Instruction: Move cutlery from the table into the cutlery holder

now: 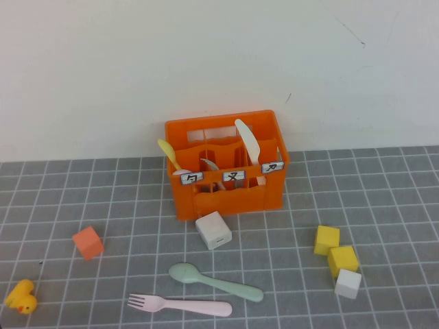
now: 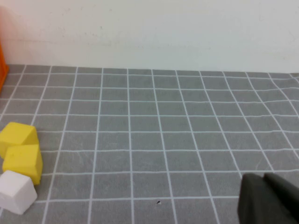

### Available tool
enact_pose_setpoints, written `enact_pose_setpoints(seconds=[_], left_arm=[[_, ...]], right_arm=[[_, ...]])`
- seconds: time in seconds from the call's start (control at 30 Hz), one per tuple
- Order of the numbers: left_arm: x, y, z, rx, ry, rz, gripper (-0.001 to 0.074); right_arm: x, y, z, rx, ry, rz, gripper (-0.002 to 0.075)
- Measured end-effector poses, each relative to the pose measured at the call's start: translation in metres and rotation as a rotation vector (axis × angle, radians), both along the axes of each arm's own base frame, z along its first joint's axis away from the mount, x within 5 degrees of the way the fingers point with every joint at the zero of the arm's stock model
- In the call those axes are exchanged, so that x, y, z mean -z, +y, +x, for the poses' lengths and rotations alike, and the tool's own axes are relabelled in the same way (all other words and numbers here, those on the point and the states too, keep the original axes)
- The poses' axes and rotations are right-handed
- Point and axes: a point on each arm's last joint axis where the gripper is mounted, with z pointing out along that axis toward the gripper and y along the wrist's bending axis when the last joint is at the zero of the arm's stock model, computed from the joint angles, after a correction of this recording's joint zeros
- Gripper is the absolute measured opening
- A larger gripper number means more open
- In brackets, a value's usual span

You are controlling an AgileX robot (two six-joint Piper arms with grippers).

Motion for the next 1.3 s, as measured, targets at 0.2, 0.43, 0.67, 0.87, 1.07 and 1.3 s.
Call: enact_pose_setpoints(seconds=[0.2, 0.43, 0.67, 0.87, 1.07, 1.3], left_arm=[[0.0000, 0.0000, 0.0000, 0.000, 0.000, 0.001, -0.0001], [0.0000, 0.0000, 0.0000, 0.000, 0.000, 0.002, -0.0001], [0.0000, 0.0000, 0.0000, 0.001, 0.000, 0.000, -0.0001], [0.0000, 0.0000, 0.0000, 0.001, 0.000, 0.000, -0.0001], [0.0000, -0.0001, 0.0000, 0.001, 0.000, -0.002, -0.0001], [-0.0013, -0.0001, 0.0004, 0.001, -0.015, -0.003, -0.0001]], right_arm=[[0.0000, 0.0000, 0.0000, 0.000, 0.000, 0.000, -0.0001], [0.0000, 0.0000, 0.0000, 0.000, 0.000, 0.000, -0.0001], [0.0000, 0.0000, 0.0000, 0.000, 0.000, 0.000, -0.0001], [0.0000, 0.0000, 0.0000, 0.000, 0.000, 0.000, -0.0001], [0.0000, 0.0000, 0.0000, 0.000, 0.000, 0.000, -0.0001], [-0.0014, 0.0000, 0.0005, 0.000, -0.018, -0.001, -0.0001]])
